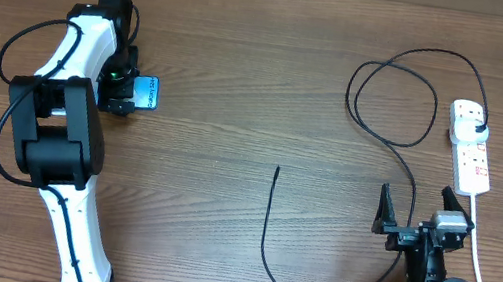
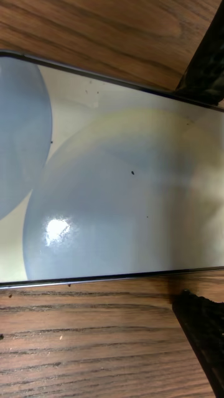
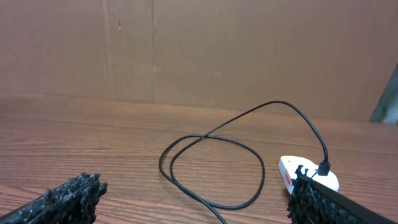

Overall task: Plug charger to phone and switch on socket
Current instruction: 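Close the left gripper on the phone's sides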

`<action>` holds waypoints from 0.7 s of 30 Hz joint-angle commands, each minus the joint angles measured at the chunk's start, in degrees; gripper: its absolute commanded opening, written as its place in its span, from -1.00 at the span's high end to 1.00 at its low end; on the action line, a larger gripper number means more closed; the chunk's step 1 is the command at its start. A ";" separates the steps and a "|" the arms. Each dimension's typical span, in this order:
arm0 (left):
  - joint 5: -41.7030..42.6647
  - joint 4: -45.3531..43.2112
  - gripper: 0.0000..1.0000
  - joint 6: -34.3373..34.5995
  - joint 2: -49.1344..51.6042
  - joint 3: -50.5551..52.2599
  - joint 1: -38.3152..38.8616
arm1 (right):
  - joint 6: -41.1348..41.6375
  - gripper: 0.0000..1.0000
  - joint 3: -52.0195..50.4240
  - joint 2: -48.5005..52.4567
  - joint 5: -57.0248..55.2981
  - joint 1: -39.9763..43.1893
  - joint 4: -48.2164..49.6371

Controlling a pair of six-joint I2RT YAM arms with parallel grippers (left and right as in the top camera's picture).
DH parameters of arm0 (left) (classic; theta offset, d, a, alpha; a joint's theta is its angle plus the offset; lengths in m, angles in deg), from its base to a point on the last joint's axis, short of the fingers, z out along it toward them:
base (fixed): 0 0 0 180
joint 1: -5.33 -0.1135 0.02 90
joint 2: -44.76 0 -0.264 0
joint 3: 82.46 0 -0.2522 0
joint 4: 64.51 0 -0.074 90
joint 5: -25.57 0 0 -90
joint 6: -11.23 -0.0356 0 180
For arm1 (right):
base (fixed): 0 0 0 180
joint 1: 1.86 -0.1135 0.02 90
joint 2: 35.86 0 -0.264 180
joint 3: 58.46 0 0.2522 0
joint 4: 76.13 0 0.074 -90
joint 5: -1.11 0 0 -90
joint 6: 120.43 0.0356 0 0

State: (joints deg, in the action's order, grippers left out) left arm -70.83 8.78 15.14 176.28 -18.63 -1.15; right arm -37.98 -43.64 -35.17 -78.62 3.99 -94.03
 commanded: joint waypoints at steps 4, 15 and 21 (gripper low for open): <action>-1.53 -1.29 -1.00 -1.33 2.99 2.40 -1.07 | -0.02 -0.99 -0.61 -0.46 0.09 -0.44 0.22; -2.75 -1.62 -0.98 -1.16 2.99 2.40 -1.11 | -0.02 -1.00 -0.61 -0.46 0.09 -0.44 0.22; -2.80 -1.77 -0.97 -1.11 2.99 2.40 -1.11 | -0.02 -1.00 -0.61 -0.46 0.09 -0.44 0.22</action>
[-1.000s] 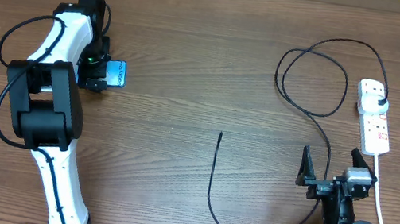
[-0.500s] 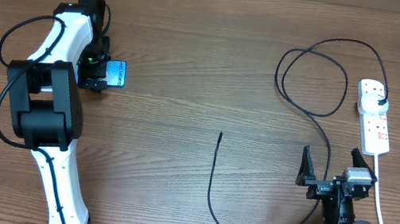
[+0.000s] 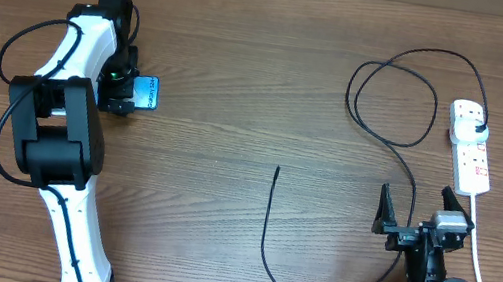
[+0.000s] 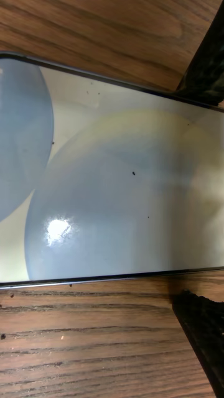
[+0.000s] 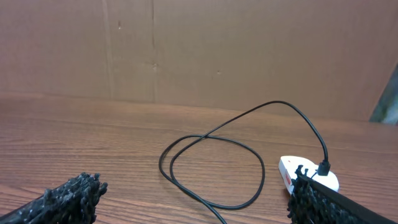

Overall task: Plug charger to phone and switch on socket
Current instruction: 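Close the left gripper on the phone's sides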

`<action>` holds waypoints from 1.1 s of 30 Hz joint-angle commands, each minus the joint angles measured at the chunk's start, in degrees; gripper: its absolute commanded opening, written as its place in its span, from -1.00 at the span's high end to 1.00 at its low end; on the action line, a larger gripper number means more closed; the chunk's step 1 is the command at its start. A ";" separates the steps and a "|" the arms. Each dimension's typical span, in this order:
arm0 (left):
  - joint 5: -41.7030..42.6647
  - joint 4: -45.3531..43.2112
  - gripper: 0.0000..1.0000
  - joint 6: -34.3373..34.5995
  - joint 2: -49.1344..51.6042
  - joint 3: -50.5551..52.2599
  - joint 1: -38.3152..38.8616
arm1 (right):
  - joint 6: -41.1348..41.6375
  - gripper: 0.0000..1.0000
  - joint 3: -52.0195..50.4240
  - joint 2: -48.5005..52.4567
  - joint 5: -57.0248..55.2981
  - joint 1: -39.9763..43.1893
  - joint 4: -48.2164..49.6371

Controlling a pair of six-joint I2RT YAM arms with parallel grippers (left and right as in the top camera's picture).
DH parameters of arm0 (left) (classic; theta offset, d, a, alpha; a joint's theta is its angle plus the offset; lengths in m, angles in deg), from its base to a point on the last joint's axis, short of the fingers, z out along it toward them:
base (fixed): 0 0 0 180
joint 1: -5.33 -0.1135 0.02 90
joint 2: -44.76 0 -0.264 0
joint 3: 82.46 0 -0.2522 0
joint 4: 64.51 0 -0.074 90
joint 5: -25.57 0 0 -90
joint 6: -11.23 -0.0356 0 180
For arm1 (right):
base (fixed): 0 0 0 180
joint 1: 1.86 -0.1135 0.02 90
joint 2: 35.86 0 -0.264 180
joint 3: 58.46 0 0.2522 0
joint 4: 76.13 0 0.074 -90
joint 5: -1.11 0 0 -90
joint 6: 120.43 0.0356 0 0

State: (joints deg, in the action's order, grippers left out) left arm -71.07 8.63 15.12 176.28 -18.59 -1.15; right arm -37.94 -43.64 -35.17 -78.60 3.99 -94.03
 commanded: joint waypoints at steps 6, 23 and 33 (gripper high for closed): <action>-2.54 -1.57 -0.89 -1.11 2.99 2.36 -1.11 | -0.07 -1.00 -0.61 -0.46 0.07 -0.44 0.22; -2.54 -1.57 -0.82 -1.11 2.99 2.36 -1.11 | -0.09 -1.00 -0.61 -0.46 0.07 -0.44 0.22; -2.54 -1.55 -0.78 -1.09 2.99 2.36 -1.11 | -0.07 -1.00 -0.61 -0.46 0.07 -0.44 0.22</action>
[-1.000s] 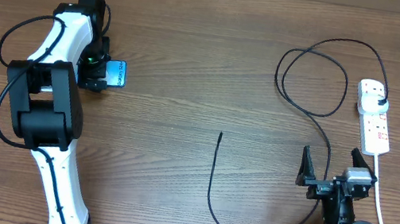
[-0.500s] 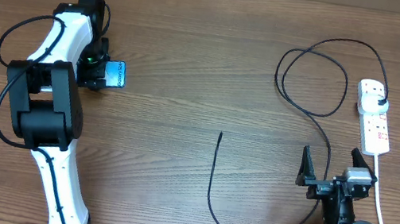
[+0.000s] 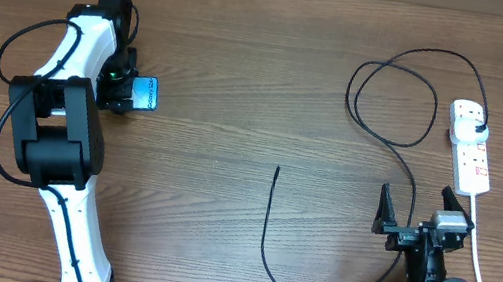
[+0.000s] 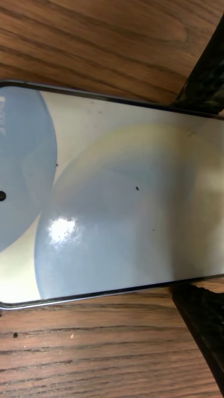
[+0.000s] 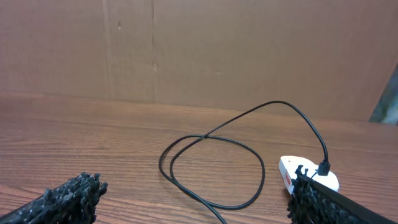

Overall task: Plug charger to phone and switch on socket
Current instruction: 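Close the left gripper on the phone's sides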

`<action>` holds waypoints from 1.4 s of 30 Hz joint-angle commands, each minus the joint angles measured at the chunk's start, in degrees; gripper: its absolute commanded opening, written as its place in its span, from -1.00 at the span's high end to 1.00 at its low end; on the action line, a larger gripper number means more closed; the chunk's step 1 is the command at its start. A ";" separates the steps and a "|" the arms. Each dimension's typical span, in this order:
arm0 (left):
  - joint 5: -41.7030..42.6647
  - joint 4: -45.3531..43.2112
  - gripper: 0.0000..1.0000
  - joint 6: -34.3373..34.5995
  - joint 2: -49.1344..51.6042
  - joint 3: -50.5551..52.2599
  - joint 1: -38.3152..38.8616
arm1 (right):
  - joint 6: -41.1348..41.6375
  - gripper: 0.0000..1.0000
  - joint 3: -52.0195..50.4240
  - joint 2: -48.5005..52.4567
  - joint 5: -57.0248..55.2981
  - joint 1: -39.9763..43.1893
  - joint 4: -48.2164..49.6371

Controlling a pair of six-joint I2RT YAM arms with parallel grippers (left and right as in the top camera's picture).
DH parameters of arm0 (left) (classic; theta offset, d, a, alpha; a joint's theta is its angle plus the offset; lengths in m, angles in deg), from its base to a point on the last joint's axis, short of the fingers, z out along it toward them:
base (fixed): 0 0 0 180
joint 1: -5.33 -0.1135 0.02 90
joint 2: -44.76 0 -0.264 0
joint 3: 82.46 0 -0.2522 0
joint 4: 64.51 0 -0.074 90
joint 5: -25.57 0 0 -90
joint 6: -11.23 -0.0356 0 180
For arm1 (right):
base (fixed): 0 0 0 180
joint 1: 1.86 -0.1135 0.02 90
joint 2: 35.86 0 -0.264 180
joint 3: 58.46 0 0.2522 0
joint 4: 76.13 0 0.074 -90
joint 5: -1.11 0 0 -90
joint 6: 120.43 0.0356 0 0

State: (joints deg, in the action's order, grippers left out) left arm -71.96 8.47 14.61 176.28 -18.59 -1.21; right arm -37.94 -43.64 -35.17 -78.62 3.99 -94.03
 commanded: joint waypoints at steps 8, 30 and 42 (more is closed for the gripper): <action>-1.64 -1.42 -0.61 -0.61 2.99 2.36 -1.05 | -0.07 -1.00 -0.61 -0.46 0.09 -0.44 0.22; -1.64 -1.40 -0.43 -0.61 2.99 2.36 -1.05 | -0.07 -1.00 -0.61 -0.46 0.09 -0.44 0.20; -1.64 -1.40 0.41 -0.61 2.99 2.36 -1.05 | -0.07 -1.00 -0.61 -0.46 0.09 -0.44 0.20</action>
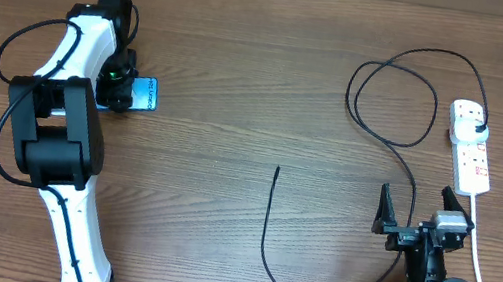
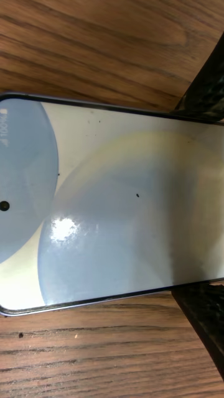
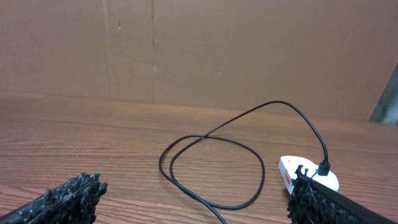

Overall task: Plug charger to phone and switch on socket
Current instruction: 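Close the left gripper on the phone's sides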

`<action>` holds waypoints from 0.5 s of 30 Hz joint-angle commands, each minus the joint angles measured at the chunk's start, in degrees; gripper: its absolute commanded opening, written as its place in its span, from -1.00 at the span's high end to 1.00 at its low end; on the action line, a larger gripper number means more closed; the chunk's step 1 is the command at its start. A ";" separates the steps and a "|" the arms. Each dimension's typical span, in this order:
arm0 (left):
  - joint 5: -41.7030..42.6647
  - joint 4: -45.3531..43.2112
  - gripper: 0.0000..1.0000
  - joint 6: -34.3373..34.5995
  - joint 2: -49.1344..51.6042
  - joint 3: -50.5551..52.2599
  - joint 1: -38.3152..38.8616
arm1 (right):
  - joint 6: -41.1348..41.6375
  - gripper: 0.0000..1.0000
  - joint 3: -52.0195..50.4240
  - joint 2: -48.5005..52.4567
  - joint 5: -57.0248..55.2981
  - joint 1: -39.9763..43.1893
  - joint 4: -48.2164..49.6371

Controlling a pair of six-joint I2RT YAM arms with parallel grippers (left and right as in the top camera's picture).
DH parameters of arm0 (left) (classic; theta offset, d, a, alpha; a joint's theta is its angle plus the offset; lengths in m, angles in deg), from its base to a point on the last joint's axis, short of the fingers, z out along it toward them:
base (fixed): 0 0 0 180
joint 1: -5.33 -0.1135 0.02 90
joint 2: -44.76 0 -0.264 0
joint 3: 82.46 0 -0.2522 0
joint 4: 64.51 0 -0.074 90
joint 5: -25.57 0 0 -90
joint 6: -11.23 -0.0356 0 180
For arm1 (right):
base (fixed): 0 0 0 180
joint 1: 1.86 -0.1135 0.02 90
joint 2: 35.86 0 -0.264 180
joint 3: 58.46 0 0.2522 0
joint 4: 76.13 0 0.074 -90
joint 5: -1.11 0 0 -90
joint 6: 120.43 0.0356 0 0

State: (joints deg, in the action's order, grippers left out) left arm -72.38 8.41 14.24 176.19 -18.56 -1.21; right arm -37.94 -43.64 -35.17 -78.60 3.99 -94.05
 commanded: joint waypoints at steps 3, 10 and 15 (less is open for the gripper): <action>-1.22 -1.33 0.81 -0.24 3.08 2.34 -1.05 | -0.07 -1.00 -0.61 -0.46 0.07 -0.44 0.22; -1.20 -1.31 0.92 -0.24 3.08 2.34 -1.05 | -0.07 -1.00 -0.61 -0.46 0.07 -0.44 0.24; -0.90 -1.33 0.92 -0.26 3.08 2.34 -1.05 | -0.07 -1.00 -0.61 -0.46 0.07 -0.44 0.24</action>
State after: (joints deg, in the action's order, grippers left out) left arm -72.38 8.41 14.24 176.17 -18.56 -1.21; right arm -37.94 -43.64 -35.17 -78.60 3.99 -94.03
